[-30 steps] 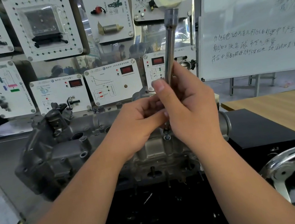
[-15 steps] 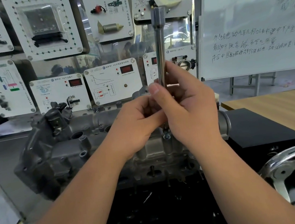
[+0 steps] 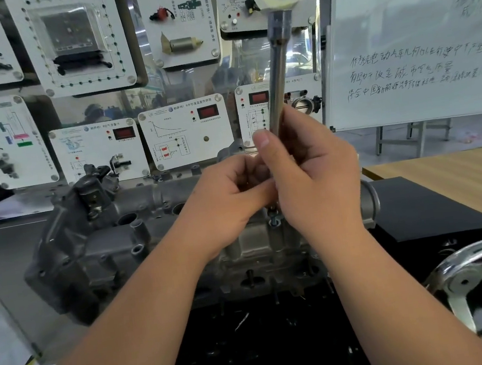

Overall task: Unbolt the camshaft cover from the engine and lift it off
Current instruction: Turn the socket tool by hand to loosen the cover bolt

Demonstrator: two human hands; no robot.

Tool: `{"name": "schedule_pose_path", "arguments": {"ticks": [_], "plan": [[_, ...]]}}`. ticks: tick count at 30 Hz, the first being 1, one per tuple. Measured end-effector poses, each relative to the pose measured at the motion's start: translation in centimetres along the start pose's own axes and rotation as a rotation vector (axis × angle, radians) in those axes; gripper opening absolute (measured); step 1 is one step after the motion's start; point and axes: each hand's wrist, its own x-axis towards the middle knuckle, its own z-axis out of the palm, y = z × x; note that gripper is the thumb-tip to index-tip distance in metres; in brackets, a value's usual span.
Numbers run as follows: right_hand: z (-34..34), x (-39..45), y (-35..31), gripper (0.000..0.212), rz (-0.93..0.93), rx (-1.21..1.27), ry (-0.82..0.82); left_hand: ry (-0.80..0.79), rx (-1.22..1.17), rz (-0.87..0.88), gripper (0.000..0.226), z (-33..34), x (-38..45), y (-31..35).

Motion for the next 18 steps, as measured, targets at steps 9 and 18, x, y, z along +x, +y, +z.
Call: {"name": "schedule_pose_path", "arguments": {"ticks": [9, 18], "plan": [[-0.2, 0.1, 0.2, 0.045, 0.031, 0.070, -0.061, -0.094, -0.130, -0.028, 0.018, -0.3, -0.3, 0.4], [0.9, -0.5, 0.5, 0.036, 0.000, 0.044, 0.059, -0.006, 0.001, -0.017, 0.028, -0.2, -0.1, 0.3]]}}
